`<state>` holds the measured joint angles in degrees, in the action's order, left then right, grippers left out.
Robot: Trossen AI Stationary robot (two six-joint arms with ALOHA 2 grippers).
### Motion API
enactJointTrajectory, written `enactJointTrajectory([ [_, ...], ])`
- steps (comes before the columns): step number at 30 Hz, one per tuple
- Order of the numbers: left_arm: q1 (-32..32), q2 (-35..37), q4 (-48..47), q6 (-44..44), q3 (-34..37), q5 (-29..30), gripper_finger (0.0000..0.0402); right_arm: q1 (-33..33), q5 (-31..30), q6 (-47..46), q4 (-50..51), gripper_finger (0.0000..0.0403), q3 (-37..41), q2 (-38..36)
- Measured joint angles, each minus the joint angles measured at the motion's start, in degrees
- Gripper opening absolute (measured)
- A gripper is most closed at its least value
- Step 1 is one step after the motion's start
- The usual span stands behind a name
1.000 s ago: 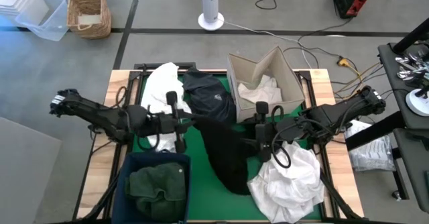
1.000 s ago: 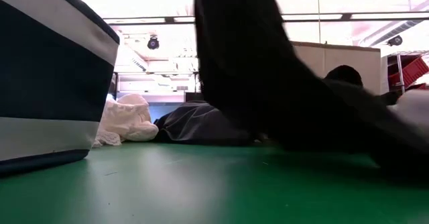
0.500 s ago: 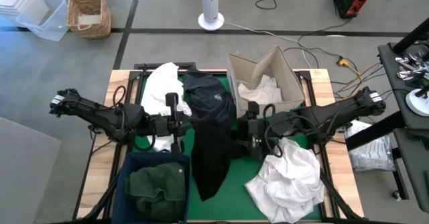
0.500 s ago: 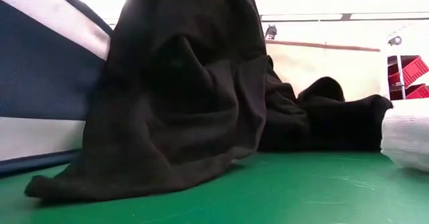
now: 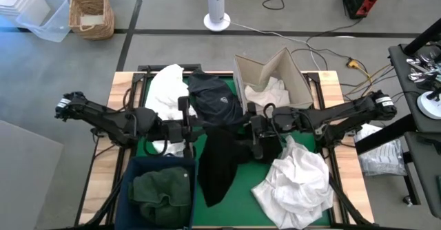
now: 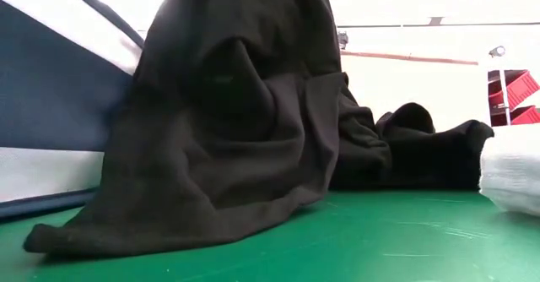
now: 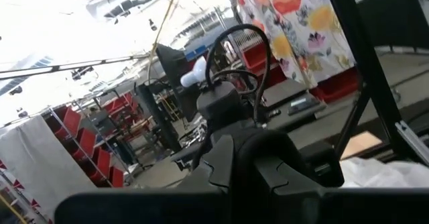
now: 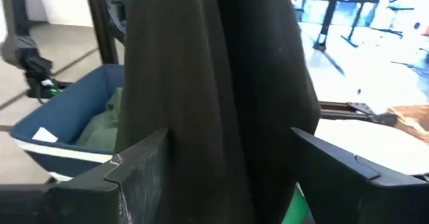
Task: Sort clothes
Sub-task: Put the black jacket into the blue laundry organizer
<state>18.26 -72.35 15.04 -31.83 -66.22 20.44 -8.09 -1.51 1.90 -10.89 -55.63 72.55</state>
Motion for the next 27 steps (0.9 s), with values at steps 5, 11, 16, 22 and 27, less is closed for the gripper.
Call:
enactJointTrajectory([
  [5, 0.0, -4.26, -4.29, -1.62, -5.67, 0.55, 0.0, 0.14, 1.98, -0.41, -3.21, 0.0283, 2.08, -0.02],
  [11, -0.26, -9.74, -5.86, -6.01, -11.6, 7.74, 0.0, 0.14, 8.88, 1.72, -5.28, 0.026, 2.33, 0.96],
  [16, -0.87, -13.07, -6.43, -6.96, -13.5, 8.11, 0.0, 0.1, 12.39, 3.13, -6.37, 0.0241, 0.95, 5.01],
  [22, -1.77, -13.6, -6.34, -5.81, -13.27, 8.41, 0.0, 0.12, 12.26, 6.22, -7.48, 0.0207, -1.81, 10.62],
  [27, -2.08, -12.39, -11.55, 0.16, -13.74, 13.57, 0.0015, 0.12, 12.16, 6.98, -7.95, 0.0114, -2.67, 12.22],
])
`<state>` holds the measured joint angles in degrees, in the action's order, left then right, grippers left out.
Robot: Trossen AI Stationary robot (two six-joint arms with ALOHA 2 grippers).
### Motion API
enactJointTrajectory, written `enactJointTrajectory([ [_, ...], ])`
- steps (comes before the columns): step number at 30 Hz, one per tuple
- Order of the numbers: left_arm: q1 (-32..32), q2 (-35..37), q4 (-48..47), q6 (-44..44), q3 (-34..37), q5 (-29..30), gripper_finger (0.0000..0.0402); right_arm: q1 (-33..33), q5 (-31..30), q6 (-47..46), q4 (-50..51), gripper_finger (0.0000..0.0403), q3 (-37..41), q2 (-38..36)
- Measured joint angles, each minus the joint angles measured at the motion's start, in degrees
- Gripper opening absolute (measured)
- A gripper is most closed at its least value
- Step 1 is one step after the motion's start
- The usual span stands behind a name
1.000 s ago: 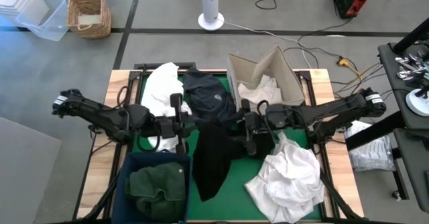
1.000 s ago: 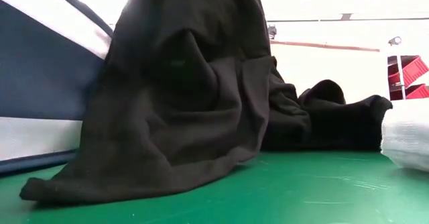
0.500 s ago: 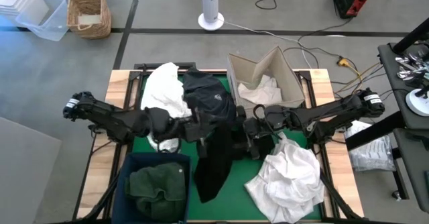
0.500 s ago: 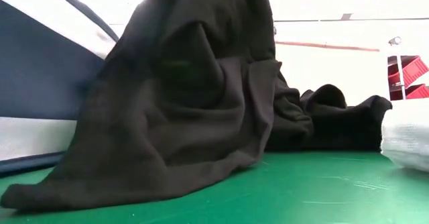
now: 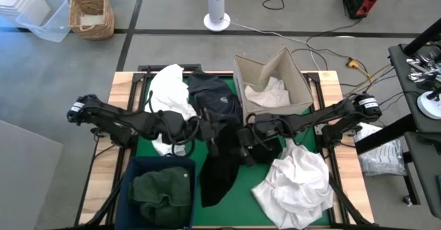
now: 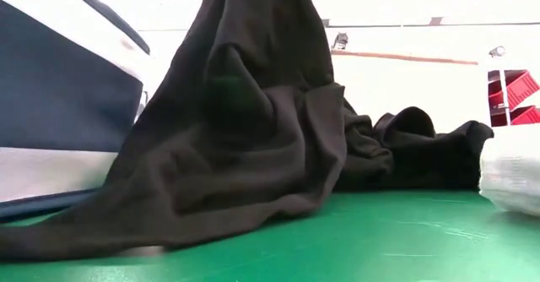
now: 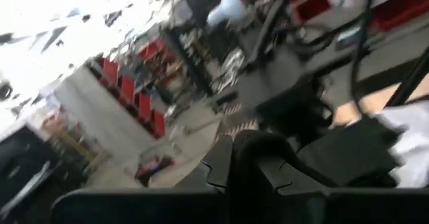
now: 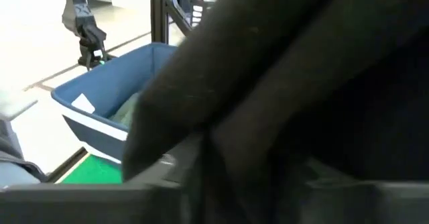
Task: Sort clothes
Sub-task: Put the black jacket into the blue laundry organizer
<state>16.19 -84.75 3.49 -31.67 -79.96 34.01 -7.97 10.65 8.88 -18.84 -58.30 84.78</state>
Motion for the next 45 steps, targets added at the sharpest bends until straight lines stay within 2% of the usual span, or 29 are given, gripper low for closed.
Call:
enactJointTrajectory([
  [3, 0.02, 0.67, -5.9, 3.62, -0.7, 0.35, 0.0042, -0.02, 0.02, 1.01, 0.22, 0.0033, -0.13, 0.08],
  [4, 0.03, 0.74, -7.52, 4.66, -1.02, 0.48, 0.0054, -0.02, 0.02, 1.17, 0.3, 0.0023, -0.13, -0.08],
  [11, 0.26, 2.2, -16.15, 9.97, -2.04, 0.59, 0.0168, -0.02, 0.02, 1.13, 1.57, 0.001, -0.09, -2.22],
  [15, 0.26, 2.34, -25.05, 12.38, -3.35, 0.48, 0.0232, -0.02, 0.02, 1.14, 2.57, 0.0009, -0.09, -3.09],
  [20, 0.26, 2.38, -33.95, 15.48, -4.8, -0.54, 0.0282, -0.02, -0.15, 1.18, 3.4, 0.0009, -0.07, -4.73],
  [32, -0.38, 3.58, -53.9, 29.18, -7.19, -3.49, 0.0295, -1.12, -0.17, 1.78, 10.84, 0.0009, -0.46, -15.2],
  [34, -0.49, 3.59, -55.35, 31.04, -7.13, -3.76, 0.0295, -1.54, -0.19, 1.82, 10.85, 0.0009, -0.46, -16.66],
  [36, -0.5, 3.52, -55.45, 31.5, -6.92, -6.67, 0.0295, -1.84, -0.18, 1.86, 10.03, 0.0009, -0.46, -17.94],
  [38, -0.5, 3.52, -53.71, 29.88, -6.27, -11.35, 0.0295, -1.95, -0.17, 2.3, 8.97, 0.0009, -0.46, -19.13],
  [42, -0.52, 3.99, -43.89, 22.86, -2.29, -24.81, 0.0295, -1.9, -0.17, 3.25, 6.7, 0.0009, -0.88, -20.59],
  [45, -1.17, 4.43, -33.22, 20.59, 1.07, -28.57, 0.0295, -1.92, -0.14, 5.15, 6.65, 0.0009, -2.56, -20.34],
])
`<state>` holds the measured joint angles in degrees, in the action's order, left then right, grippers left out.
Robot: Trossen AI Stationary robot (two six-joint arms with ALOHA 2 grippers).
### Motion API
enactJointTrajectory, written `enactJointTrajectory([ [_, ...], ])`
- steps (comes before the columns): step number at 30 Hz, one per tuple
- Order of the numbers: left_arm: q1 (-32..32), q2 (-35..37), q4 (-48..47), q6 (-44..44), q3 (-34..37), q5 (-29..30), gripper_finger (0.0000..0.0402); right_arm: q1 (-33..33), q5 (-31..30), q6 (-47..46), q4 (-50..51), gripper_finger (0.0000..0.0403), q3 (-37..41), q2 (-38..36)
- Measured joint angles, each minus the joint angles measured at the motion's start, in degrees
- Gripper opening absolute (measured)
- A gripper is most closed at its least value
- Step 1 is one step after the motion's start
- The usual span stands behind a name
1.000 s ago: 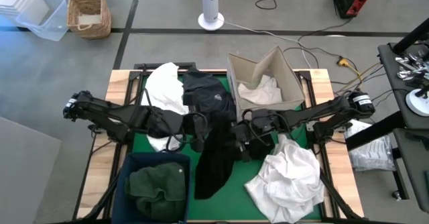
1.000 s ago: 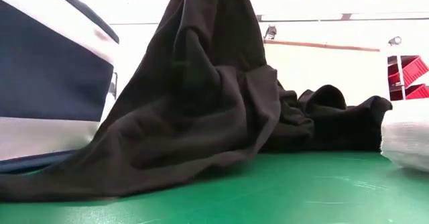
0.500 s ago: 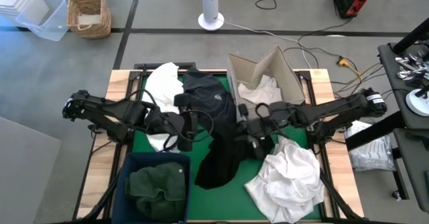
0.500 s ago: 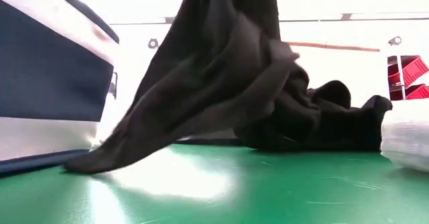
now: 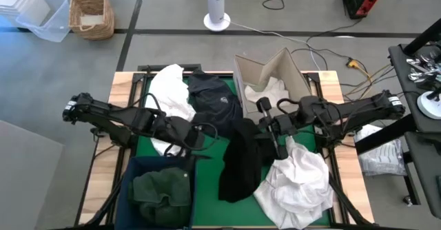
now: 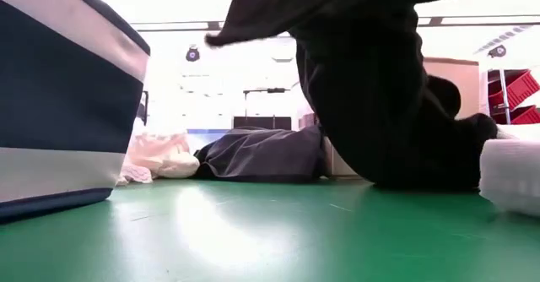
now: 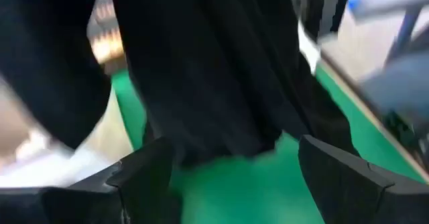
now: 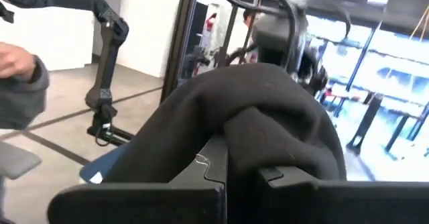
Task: Sort clothes
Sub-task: Put the black jacket into the blue laundry organizer
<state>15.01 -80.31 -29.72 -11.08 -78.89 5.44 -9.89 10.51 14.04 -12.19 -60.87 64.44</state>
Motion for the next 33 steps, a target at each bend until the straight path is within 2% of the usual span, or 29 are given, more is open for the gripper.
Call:
enactJointTrajectory([
  [4, -1.64, -0.24, 12.48, 0.58, 4.54, 1.04, 0.0295, 0.0, 2.65, 4.3, 1.61, 0.0009, -3.31, 1.86],
  [10, -3.12, -0.26, 28.29, 2.84, 11.73, -2.25, 0.0295, -0.35, 3.97, 10.55, 8.78, 0.0009, -10.46, 5.7],
  [17, -3.39, -0.26, 46.6, 7.2, 19.94, -10.42, 0.0302, -0.35, 1.51, 14.42, 14.16, 0.0009, -18.13, 9.68],
  [21, -3.42, -0.26, 53.77, 8.86, 23.15, -18.45, 0.0309, -0.35, -0.22, 15.9, 18.28, 0.0009, -21.33, 10.94],
  [26, -3.41, -0.54, 58.05, 10.99, 24.07, -16.97, 0.0319, -0.35, -0.47, 16.63, 19.17, 0.0009, -22.42, 12.05],
  [30, -3.4, -2.85, 64.88, 14.71, 24.09, -16.76, 0.0328, -0.35, -7.9, 18.61, 18.71, 0.0009, -22.46, 12.64],
  [33, -3.67, -5.07, 67.58, 17.78, 22.95, -14.0, 0.0333, -0.31, -10.2, 19.44, 18.67, 0.0009, -22.46, 13.18],
])
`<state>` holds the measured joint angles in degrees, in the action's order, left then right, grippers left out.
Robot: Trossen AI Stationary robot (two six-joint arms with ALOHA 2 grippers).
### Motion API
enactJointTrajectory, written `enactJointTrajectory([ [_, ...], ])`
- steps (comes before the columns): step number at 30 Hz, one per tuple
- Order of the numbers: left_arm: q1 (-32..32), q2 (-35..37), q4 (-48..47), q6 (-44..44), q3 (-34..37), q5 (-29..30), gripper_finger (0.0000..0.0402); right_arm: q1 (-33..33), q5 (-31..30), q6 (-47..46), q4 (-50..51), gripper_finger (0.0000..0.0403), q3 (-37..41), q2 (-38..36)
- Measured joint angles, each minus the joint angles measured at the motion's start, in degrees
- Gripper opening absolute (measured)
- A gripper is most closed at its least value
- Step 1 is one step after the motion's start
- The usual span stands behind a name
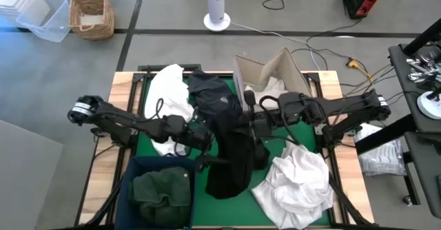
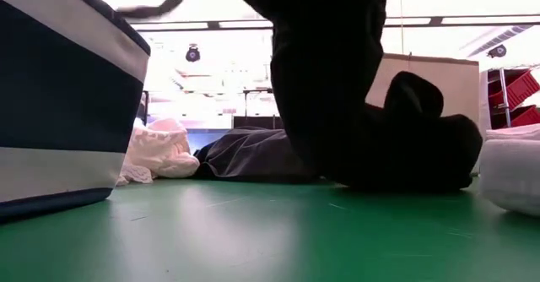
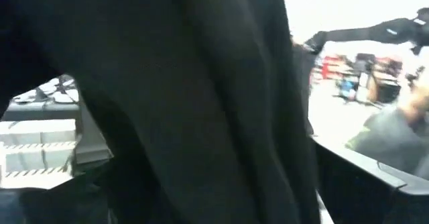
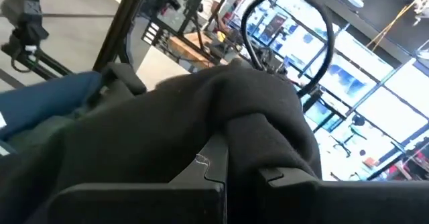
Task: Sort clothes
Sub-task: Put the black jacket into the blue laundry organizer
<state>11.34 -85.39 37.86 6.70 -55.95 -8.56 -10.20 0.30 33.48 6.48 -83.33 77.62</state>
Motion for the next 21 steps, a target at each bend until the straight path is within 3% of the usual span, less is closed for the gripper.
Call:
enactJointTrajectory([
  [3, -0.56, -2.42, 0.0, 1.16, -1.51, 4.43, 0.0335, 0.0, -0.36, -0.1, -0.72, 0.0009, 0.01, 0.56],
  [13, -1.9, -9.67, 6.3, 1.18, -6.04, 4.61, 0.0321, -0.07, -0.35, -2.39, -2.66, 0.0009, -0.56, 0.44],
  [17, -2.91, -11.18, 8.63, 1.18, -6.37, 4.65, 0.0282, -0.07, -0.4, -3.34, -2.69, 0.0009, -0.63, 0.35],
  [21, -3.69, -11.67, 9.08, 1.31, -6.27, 4.59, 0.0211, -0.07, -0.38, -5.19, -2.43, 0.001, -0.63, -0.14],
])
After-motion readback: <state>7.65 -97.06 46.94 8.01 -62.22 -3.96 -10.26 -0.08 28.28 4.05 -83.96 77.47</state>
